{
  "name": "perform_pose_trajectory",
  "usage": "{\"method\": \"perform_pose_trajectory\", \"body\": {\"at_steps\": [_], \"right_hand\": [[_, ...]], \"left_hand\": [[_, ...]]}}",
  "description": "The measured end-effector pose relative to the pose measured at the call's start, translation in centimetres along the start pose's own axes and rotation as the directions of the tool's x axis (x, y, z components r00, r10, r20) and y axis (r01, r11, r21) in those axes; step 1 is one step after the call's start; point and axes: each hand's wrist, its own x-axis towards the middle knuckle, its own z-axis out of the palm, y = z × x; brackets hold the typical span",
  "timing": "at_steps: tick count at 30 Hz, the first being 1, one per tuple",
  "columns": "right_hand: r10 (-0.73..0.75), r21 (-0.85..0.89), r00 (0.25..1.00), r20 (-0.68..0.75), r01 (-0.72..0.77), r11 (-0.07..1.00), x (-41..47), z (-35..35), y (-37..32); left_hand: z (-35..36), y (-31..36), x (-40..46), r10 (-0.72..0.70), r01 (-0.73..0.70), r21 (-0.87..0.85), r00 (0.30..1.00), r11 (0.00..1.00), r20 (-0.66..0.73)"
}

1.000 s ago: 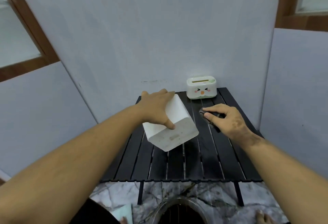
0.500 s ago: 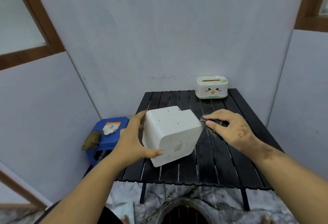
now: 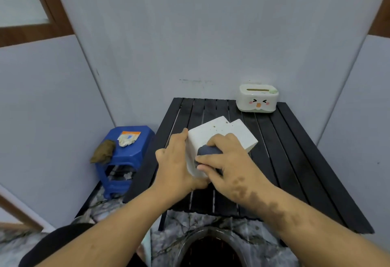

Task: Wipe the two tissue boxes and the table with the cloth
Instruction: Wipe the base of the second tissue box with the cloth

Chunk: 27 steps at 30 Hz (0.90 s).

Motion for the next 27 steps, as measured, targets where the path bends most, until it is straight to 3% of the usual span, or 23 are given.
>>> {"method": "perform_pose_trajectory", "body": {"at_steps": [2, 4, 7, 9, 12, 14, 16, 18, 20, 22, 24, 27], "right_hand": [[0.043, 0.082, 0.999, -0.009, -0.042, 0.996, 0.3, -0.5, 0.8], [0.205, 0.164, 0.973, -0.104, -0.187, 0.969, 0.5, -2.0, 3.1], [0.474, 0.171, 0.863, -0.174, -0.448, 0.878, 0.5, -4.3, 7.1], [0.526, 0.149, 0.825, -0.205, -0.505, 0.85, 0.2, -4.4, 7.7], [0.338, 0.104, 0.914, -0.225, -0.322, 0.941, 0.5, -2.0, 3.9], [0.122, 0.07, 0.984, -0.127, -0.114, 0.991, 0.8, -0.4, 0.7], [0.0, 0.057, 0.998, -0.065, 0.004, 0.998, 1.2, -0.3, 0.4], [0.13, 0.123, 0.98, -0.152, -0.112, 0.986, 1.6, -1.4, 2.5], [0.373, 0.176, 0.897, -0.236, -0.338, 0.925, 1.8, -3.1, 5.4], [0.492, 0.154, 0.833, -0.253, -0.467, 0.871, 1.5, -3.6, 6.6], [0.404, 0.106, 0.874, -0.269, -0.39, 0.915, 1.6, -2.6, 5.0], [0.167, 0.061, 0.973, -0.157, -0.159, 0.985, 1.6, -0.6, 1.8]], "left_hand": [[0.1, 0.0, -0.1, 0.017, -0.017, 0.0, 1.0, 1.0, -0.022], [0.2, -0.1, -0.4, 0.035, -0.035, 0.037, 0.999, 0.999, -0.014], [0.4, -0.1, -0.7, 0.044, -0.045, 0.111, 0.999, 0.993, 0.013], [0.6, -0.1, -0.8, 0.056, -0.057, 0.131, 0.998, 0.99, 0.012], [0.8, -0.1, -0.8, 0.081, -0.077, 0.12, 0.996, 0.99, -0.024], [1.1, -0.1, -0.9, 0.089, -0.084, 0.093, 0.994, 0.992, -0.056], [1.2, 0.0, -1.0, 0.087, -0.082, 0.086, 0.994, 0.993, -0.064], [1.2, 0.1, -1.0, 0.106, -0.098, 0.111, 0.992, 0.989, -0.068], [1.4, -0.1, -1.0, 0.117, -0.109, 0.129, 0.992, 0.986, -0.057], [1.7, -0.2, -1.1, 0.125, -0.117, 0.13, 0.991, 0.985, -0.051], [2.0, -0.4, -1.1, 0.152, -0.142, 0.129, 0.986, 0.981, -0.072], [2.0, -0.4, -1.2, 0.137, -0.128, 0.096, 0.986, 0.987, -0.091]]}}
